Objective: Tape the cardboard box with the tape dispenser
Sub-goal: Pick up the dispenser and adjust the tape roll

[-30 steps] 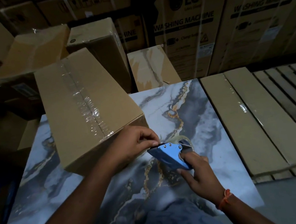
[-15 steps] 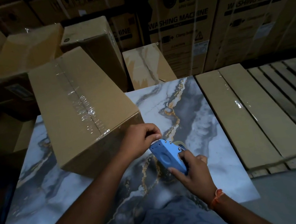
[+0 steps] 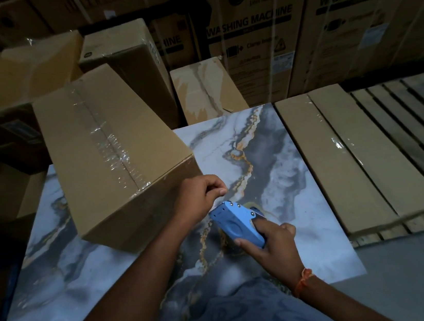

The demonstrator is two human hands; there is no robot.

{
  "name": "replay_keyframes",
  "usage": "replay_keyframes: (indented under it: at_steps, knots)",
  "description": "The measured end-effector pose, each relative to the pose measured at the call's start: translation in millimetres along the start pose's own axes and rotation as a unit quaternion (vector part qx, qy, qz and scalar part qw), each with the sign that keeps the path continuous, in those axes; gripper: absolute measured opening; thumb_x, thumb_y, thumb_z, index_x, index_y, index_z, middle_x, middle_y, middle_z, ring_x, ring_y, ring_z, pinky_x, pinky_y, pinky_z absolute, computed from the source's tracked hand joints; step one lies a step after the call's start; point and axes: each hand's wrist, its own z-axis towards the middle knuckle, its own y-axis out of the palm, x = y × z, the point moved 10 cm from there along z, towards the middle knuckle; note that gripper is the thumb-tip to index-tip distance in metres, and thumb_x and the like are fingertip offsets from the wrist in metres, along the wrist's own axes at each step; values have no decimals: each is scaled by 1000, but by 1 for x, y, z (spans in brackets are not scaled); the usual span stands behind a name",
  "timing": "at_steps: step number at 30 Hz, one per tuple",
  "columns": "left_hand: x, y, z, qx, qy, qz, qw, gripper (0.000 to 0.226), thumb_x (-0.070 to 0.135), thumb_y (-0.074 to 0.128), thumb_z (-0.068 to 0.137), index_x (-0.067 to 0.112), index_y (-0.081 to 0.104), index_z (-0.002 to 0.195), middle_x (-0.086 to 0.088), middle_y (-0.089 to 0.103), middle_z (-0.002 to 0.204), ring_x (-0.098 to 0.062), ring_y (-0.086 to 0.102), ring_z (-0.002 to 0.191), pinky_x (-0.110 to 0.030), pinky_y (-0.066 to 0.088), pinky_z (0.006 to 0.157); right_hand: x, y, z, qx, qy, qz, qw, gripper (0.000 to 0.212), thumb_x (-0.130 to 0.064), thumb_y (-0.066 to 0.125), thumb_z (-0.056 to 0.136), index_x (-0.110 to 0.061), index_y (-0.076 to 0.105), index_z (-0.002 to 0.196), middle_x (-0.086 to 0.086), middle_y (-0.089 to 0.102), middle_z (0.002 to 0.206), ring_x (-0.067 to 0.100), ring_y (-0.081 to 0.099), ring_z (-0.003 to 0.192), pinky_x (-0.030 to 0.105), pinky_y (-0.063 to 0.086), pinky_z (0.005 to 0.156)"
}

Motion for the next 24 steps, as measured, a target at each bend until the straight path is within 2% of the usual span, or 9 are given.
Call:
replay_keyframes:
  at_steps: [5,11,15,18,24]
  knots:
    - [1,7,6,-3,-6,-3,1000,8,13,76,86,20,79,84,6,79,79,-9,73,79,-35,61,79,6,-2,-1,4,7,-9,1000,45,-67,60,77,-24,51,71,-16,49,63,5,49,64,37,29,69]
    - [13,21,9,-17,17,7,1000,8,10,76,87,17,79,82,2,78,80,-13,73,79,-36,61,77,19,3,-4,-14,29,-2,999,43,-61,67,77,-34,36,65,-19,38,55,-1,41,56,37,33,65]
    - [23,22,14,-17,42,29,999,6,12,76,86,16,78,83,2,78,81,-14,71,78,-31,58,75,25,8,-3,-19,56,31,998,41,-61,67,78,-38,36,63,-14,40,51,-3,45,52,40,38,63]
    - [29,21,19,-24,53,56,997,7,14,76,86,19,77,81,2,76,81,-12,65,73,-25,49,70,28,10,-4,-15,74,52,996,41,-60,68,79,-36,38,64,-13,43,53,1,49,56,41,40,63]
    - [40,20,29,-29,53,69,996,4,18,77,85,21,79,83,2,79,84,-8,62,73,-21,44,70,26,-1,-2,22,84,43,995,42,-63,64,78,-32,39,65,-12,45,54,3,49,55,46,44,68]
